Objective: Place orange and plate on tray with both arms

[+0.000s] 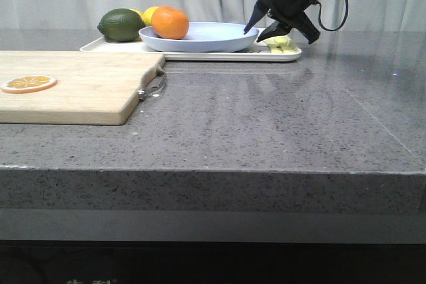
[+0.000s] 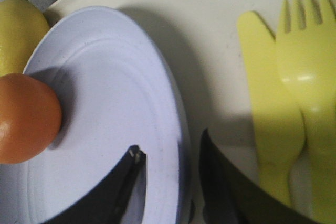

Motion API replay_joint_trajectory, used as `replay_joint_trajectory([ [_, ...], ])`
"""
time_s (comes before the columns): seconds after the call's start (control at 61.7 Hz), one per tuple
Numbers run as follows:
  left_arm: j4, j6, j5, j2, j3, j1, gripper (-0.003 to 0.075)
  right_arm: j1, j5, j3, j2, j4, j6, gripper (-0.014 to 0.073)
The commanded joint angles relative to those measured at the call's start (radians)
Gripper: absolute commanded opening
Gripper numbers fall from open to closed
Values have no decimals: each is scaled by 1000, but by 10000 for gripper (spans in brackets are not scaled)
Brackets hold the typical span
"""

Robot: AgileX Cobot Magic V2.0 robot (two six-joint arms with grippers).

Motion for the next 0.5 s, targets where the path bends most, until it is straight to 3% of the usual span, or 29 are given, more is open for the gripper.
replay_joint_trajectory([
  [0.0, 2, -7, -89, 13, -25, 2, -18, -14, -44, -36, -113, 34, -2, 337],
  [0.195, 2, -7, -89, 13, -25, 2, -18, -45, 43, -36, -204, 12, -26, 304],
  [0.486, 2, -7, -89, 13, -25, 2, -18, -57, 202, -36, -311, 7, -148, -45],
])
